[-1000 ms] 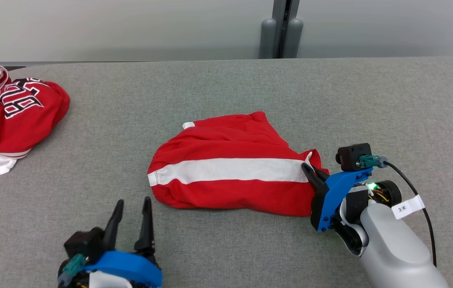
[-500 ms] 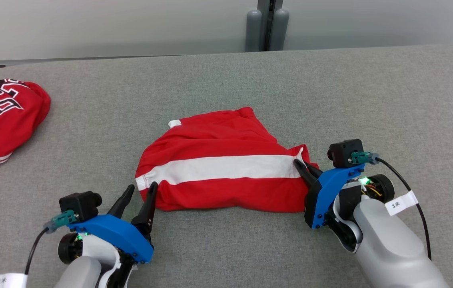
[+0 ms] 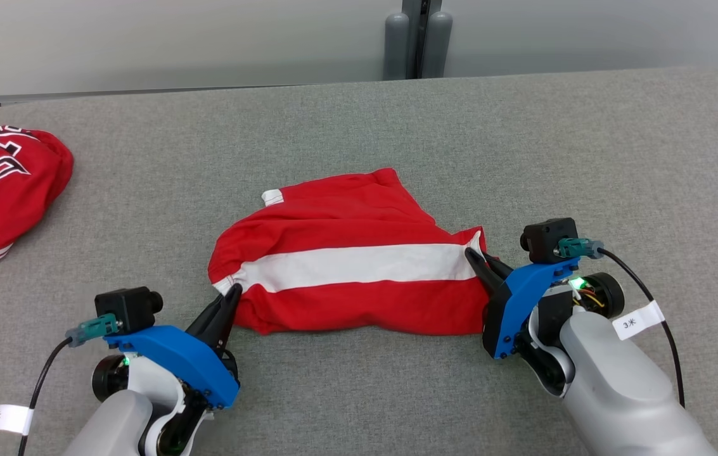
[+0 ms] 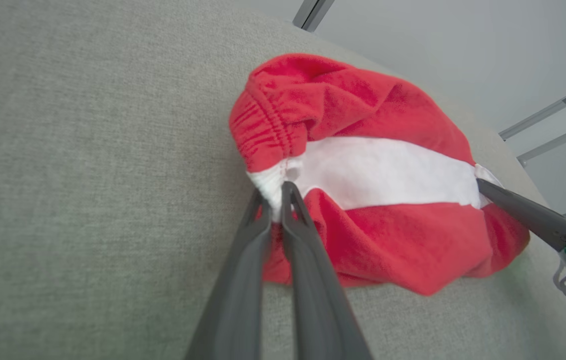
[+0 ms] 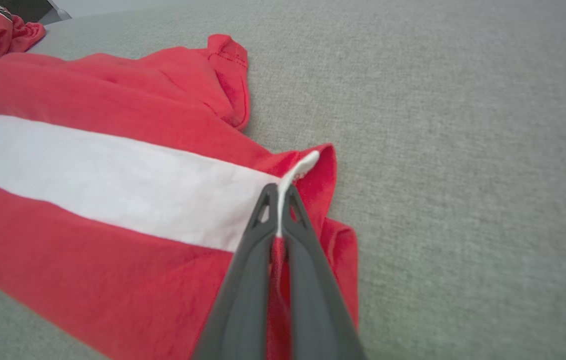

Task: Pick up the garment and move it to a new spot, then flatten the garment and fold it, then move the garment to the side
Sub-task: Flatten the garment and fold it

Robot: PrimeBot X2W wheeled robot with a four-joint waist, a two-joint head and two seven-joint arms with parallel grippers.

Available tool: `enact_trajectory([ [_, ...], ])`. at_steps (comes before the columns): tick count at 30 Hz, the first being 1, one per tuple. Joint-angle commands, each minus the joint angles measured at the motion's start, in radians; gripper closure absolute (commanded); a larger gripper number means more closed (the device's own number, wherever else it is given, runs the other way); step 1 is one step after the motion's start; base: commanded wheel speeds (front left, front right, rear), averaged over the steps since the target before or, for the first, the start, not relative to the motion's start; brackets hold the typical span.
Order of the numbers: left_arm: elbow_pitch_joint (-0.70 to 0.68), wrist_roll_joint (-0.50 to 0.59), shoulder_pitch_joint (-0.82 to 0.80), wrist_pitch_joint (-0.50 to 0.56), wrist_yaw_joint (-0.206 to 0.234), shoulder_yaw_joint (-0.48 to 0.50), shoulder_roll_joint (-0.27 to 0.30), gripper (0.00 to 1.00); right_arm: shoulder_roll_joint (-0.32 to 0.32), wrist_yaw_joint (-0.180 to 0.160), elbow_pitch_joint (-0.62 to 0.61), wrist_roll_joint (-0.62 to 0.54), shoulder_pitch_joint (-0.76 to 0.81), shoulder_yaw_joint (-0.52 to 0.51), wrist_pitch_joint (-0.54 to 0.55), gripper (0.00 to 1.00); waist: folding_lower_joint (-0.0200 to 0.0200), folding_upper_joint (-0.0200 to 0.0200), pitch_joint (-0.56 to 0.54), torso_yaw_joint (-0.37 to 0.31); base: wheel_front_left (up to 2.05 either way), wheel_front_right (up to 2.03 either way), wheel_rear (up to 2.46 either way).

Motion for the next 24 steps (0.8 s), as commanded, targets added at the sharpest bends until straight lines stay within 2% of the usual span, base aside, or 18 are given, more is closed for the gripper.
enact_trajectory([
  [1, -0.001, -0.009, -0.027, -0.011, -0.002, -0.002, 0.005, 1.00, -0.005, 0.000, 0.003, 0.008, -0.017, 0.004, -0.009, 1.00, 0.0000, -0.0001, -0.001, 0.000, 0.00, 0.00, 0.00],
  [7, -0.031, -0.042, -0.045, -0.073, -0.002, -0.023, 0.015, 1.00, -0.012, 0.000, -0.010, 0.019, -0.024, 0.014, -0.049, 1.00, 0.0000, -0.0001, -0.009, -0.003, 0.00, 0.00, 0.00],
  [13, -0.129, -0.059, -0.059, -0.143, -0.002, -0.032, 0.063, 1.00, -0.039, 0.000, -0.093, 0.055, -0.018, 0.017, -0.093, 1.00, 0.0000, -0.0001, -0.041, -0.010, 0.00, 0.00, 0.00],
  [18, -0.262, -0.031, -0.071, -0.180, -0.002, -0.016, 0.131, 1.00, -0.090, 0.000, -0.237, 0.068, 0.003, 0.005, -0.106, 1.00, 0.0000, -0.0001, -0.080, -0.022, 0.00, 0.00, 0.00],
  [24, -0.502, 0.006, -0.078, -0.172, 0.050, 0.031, 0.217, 1.00, -0.152, 0.000, -0.513, 0.053, 0.060, -0.071, -0.070, 1.00, 0.0000, -0.0001, -0.126, -0.046, 0.00, 0.00, 0.00],
])
